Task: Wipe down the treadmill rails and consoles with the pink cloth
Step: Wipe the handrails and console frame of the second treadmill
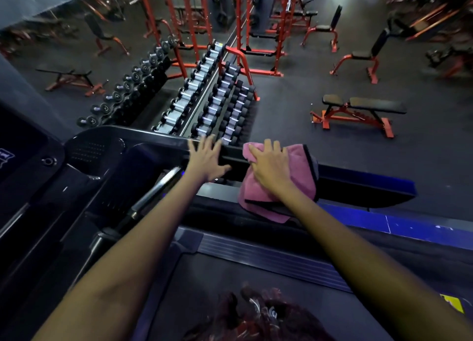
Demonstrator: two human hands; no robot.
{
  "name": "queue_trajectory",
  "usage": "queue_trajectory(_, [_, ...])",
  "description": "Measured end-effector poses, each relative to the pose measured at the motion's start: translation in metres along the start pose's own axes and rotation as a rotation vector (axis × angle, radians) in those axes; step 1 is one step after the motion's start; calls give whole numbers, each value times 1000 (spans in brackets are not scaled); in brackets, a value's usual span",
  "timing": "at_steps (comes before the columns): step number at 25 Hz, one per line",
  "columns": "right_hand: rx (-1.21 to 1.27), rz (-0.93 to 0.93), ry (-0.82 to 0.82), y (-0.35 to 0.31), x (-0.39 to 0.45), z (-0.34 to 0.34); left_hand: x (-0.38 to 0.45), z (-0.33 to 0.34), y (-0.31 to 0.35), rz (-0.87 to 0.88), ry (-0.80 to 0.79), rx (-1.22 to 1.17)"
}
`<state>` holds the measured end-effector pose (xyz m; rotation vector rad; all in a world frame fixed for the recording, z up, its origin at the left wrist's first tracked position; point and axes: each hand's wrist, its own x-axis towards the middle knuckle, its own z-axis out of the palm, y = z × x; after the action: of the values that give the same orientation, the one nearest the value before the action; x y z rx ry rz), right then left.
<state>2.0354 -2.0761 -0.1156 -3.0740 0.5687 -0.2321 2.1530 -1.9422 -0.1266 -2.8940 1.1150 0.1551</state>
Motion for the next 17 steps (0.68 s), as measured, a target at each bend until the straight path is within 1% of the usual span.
queue_trajectory(2, [-42, -106, 53, 11, -13, 5, -2, 13, 15, 90, -17, -69])
queue_trajectory(4, [-99, -186, 187, 40, -27, 10, -3, 20, 18, 84, 28, -130])
queue_trajectory(5, [-100, -156, 172, 52, -30, 7, -2, 20, 17, 77, 41, -150])
queue_trajectory(7, [-90, 11, 47, 59, -27, 1, -2, 21, 19, 58, 62, -163])
queue_trajectory(8, [-70, 107, 27, 54, -19, -2, -1, 22, 20, 51, 74, -161])
queue_trajectory(10, [-42, 186, 33, 32, -7, -5, -2, 24, 23, 40, 93, -145])
queue_trajectory(11, [-27, 158, 41, 22, -6, -1, -4, 25, 23, 36, 107, -134])
queue_trajectory(13, [-23, 21, 41, 21, -15, 6, -4, 26, 23, 37, 147, -120])
queue_trajectory(15, [-67, -77, 123, 42, -32, 14, -2, 25, 24, 40, 153, -119])
queue_trajectory(16, [-88, -86, 162, 54, -40, 16, -2, 25, 24, 41, 142, -122])
queue_trajectory(17, [-97, -50, 156, 62, -45, 16, -3, 25, 25, 38, 129, -125])
